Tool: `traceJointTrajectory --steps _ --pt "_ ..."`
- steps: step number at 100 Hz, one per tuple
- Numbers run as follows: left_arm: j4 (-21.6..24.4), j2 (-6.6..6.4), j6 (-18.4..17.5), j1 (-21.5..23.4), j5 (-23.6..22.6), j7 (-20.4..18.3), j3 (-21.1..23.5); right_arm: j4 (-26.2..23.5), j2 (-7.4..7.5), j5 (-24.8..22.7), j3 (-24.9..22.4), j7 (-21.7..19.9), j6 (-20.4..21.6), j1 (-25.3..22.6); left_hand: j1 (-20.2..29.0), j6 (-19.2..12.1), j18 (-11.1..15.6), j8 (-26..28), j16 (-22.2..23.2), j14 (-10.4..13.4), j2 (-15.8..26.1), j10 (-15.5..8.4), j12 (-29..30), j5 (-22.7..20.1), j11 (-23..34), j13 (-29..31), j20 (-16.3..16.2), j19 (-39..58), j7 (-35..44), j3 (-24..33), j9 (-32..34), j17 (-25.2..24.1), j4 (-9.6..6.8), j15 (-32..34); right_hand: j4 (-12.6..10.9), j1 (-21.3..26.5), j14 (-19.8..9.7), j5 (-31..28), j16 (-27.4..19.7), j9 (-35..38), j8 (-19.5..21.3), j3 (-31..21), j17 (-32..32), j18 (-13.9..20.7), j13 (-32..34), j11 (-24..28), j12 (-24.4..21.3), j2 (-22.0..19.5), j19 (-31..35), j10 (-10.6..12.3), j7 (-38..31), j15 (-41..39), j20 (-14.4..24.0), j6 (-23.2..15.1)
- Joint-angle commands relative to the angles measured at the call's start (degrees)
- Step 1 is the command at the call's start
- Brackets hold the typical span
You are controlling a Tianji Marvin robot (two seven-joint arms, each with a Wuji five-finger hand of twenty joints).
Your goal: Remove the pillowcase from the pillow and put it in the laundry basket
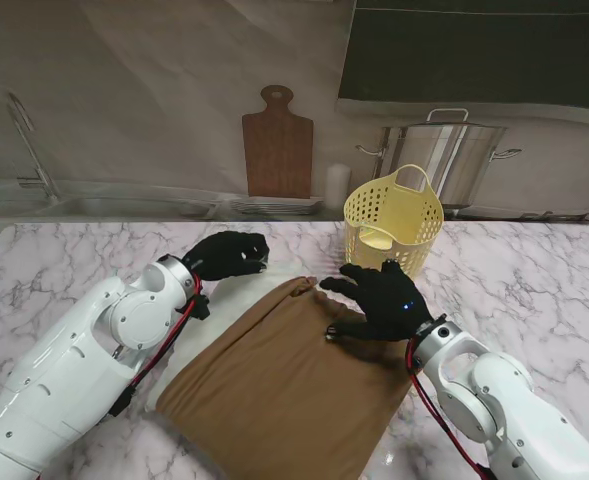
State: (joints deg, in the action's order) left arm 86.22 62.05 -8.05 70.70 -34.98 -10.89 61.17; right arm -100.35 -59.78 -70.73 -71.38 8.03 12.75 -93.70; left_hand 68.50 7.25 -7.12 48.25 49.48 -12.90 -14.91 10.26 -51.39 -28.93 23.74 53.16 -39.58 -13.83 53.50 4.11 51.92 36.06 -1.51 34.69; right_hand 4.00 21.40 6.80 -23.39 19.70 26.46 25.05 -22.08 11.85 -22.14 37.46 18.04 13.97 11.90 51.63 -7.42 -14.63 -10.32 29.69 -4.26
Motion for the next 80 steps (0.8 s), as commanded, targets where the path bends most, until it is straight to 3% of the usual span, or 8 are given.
traceJointTrajectory --steps 1,5,14,25,38,54,66,80 --pt "-1.7 -0.93 -0.4 1.4 -0.7 -1.4 0.1 -0.7 0.31 -0.5 0.1 0.6 0.5 -1.7 3.6 0.3 1.3 -0.5 0.9 0.1 1.2 0.7 -1.2 1.9 1.9 -0.2 0.6 85.7 1.6 1.2 1.7 0.7 -1.18 0.4 -1.0 -1.5 0.3 -1.4 -1.3 -2.6 1.2 0.5 -1.5 -0.9 -2.3 0.3 -0.3 -0.8 -1.3 0.4 -2.2 1.7 -0.7 -3.3" --pt "-2.0 -1.07 -0.5 1.8 -0.8 -1.8 0.3 -1.0 0.42 -1.2 -0.4 0.9 0.8 -2.6 3.7 0.3 1.1 -0.7 0.7 0.0 1.2 0.7 -1.0 2.0 1.5 -0.2 0.8 85.3 1.7 1.0 1.8 0.6 -0.96 0.0 -0.9 -1.6 0.3 -1.2 -1.3 -2.4 1.4 0.5 -1.2 -0.8 -2.1 0.5 -0.2 -0.8 -1.2 0.5 -2.5 1.5 -0.7 -3.0" --pt "-3.1 -1.43 -0.5 2.1 -1.7 -2.9 0.5 -1.4 0.47 -2.4 -1.1 2.7 0.6 -4.7 3.7 0.4 1.0 -0.8 0.6 -0.1 1.3 0.6 -0.9 2.0 1.3 -0.3 0.9 85.2 1.7 0.8 1.7 0.4 -0.83 -0.2 -1.0 -2.0 0.2 0.4 -1.3 -1.0 1.2 0.3 -0.6 -0.8 -1.2 1.4 0.1 -0.7 -0.9 0.9 -1.7 1.0 -0.6 1.6" --pt "-4.4 -1.48 -0.1 2.1 -1.5 -3.0 0.4 -3.0 0.32 -2.6 -2.8 2.5 -1.1 -7.7 3.9 0.5 0.9 -1.2 0.4 -0.3 1.5 0.7 -0.6 1.9 1.0 -0.5 1.0 84.9 1.3 0.5 1.5 0.1 -0.64 -0.5 -0.9 -4.7 1.0 2.1 -1.5 0.0 -0.5 -1.4 -0.5 -1.2 -0.7 0.6 -0.5 1.4 -0.8 0.0 1.7 0.8 -0.6 5.7" --pt "-5.0 -1.38 -0.1 2.0 -0.8 -2.9 0.1 -4.0 0.53 -2.9 -3.4 -4.3 -3.9 -8.7 4.1 0.6 1.0 -1.5 0.2 -0.2 1.6 0.7 -0.5 1.8 1.0 -0.4 1.1 84.9 1.0 0.2 1.6 0.2 -0.50 -0.6 0.4 -10.5 2.1 9.4 -1.1 -2.0 -3.0 -6.6 0.8 -1.9 0.5 -1.9 -2.2 5.4 -0.3 -1.1 8.8 0.4 0.0 9.9" --pt "-4.2 -1.18 -0.4 2.4 -0.6 -2.0 0.0 -1.9 0.81 -1.1 -0.9 -10.2 -5.7 -5.9 4.0 0.6 1.1 -1.4 0.2 0.0 1.8 0.6 -0.5 1.7 1.1 -0.4 1.1 84.9 0.9 -0.1 1.5 0.2 -0.51 -0.5 0.9 -12.2 2.0 12.5 0.1 -3.8 -2.6 -8.1 3.7 -2.6 3.5 -1.5 -2.3 7.1 1.9 -0.5 11.1 -1.2 1.5 9.8" --pt "-3.4 -1.23 -0.5 2.5 -0.5 -2.3 0.1 -0.4 0.86 1.0 1.3 -11.9 -6.3 -3.8 4.1 0.6 1.2 -1.5 0.1 0.0 1.8 0.6 -0.4 1.8 1.1 -0.5 1.2 84.9 0.8 -0.2 1.4 0.1 -0.54 -0.6 1.7 -16.9 3.4 12.2 -1.5 -6.6 -1.1 -8.9 0.1 -5.2 -2.7 -3.1 -3.4 5.3 -2.1 -2.1 11.3 2.3 0.0 10.3" --pt "-2.9 -1.24 -0.9 2.7 -0.6 -2.3 0.2 0.3 0.04 6.9 2.8 -10.0 -8.5 -2.6 4.1 0.6 1.2 -1.5 0.1 0.0 1.8 0.6 -0.4 1.7 1.1 -0.5 1.3 84.8 0.7 -0.3 1.4 0.1 -0.57 -0.5 1.9 -20.7 7.2 11.2 -6.1 -8.3 -0.7 -4.7 -4.6 -8.2 -8.9 -9.4 -6.8 -4.3 -8.6 -5.3 13.8 5.9 -6.5 13.5"
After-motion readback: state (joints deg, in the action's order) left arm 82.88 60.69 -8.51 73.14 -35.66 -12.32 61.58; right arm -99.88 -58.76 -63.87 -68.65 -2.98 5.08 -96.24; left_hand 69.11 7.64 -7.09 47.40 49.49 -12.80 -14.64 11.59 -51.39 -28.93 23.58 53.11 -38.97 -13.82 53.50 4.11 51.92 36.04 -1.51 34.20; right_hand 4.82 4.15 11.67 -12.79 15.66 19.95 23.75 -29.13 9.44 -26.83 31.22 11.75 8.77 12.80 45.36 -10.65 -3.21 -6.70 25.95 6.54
